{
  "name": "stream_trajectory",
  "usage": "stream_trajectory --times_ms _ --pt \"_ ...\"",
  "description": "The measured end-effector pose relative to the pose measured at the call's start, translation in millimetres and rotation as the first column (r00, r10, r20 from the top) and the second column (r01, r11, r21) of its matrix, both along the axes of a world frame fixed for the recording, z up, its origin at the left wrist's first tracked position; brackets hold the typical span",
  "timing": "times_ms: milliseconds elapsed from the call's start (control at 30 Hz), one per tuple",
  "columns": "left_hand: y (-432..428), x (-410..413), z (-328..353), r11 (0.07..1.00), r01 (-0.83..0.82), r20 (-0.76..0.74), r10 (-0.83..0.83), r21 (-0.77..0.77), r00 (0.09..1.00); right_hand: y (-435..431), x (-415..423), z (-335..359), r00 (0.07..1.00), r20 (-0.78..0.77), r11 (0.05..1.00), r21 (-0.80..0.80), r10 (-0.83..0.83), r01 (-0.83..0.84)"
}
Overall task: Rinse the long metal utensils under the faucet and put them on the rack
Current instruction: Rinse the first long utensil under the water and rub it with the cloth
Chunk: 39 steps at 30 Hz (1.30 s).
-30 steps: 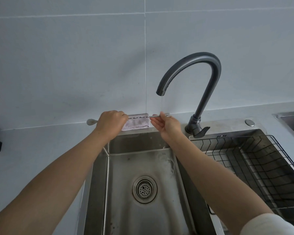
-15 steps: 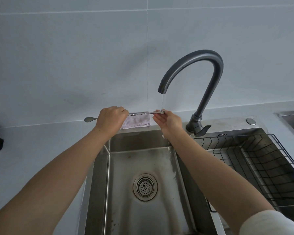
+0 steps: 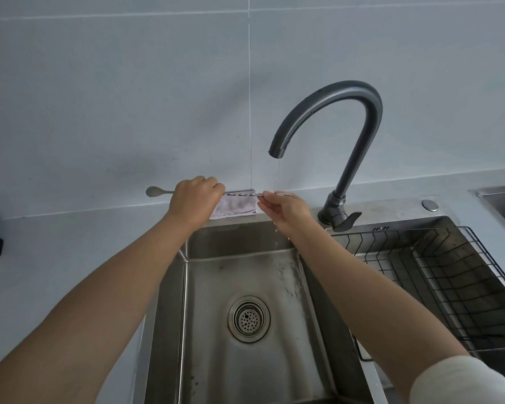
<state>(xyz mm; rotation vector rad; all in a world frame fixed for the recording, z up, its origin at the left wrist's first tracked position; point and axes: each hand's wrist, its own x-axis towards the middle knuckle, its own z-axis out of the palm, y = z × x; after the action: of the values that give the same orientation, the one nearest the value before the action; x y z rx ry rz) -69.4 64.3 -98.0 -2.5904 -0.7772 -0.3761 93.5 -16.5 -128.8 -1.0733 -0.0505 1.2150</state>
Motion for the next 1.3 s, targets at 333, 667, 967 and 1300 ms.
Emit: stream_trajectory --times_ms 333,667,967,1300 --pt "-5 25 11 0.997 -0.019 -0.051 0.023 0.077 0.998 -5 33 16 0.367 0.783 0.86 -0.407 0.502 -0.309" --pt "-17 66 11 0.995 0.099 0.032 -0.099 -0.01 0.995 -3 23 8 0.525 0.753 0.913 -0.26 0.396 -0.315" --pt "-40 85 -12 0.672 0.036 0.344 0.332 -0.74 0.878 -17 25 -1 0.904 0.394 0.985 -0.015 0.166 -0.174" --pt "-44 108 -20 0.252 0.265 0.364 0.558 -0.931 0.746 -12 24 4 0.853 0.474 0.972 -0.03 0.221 -0.235"
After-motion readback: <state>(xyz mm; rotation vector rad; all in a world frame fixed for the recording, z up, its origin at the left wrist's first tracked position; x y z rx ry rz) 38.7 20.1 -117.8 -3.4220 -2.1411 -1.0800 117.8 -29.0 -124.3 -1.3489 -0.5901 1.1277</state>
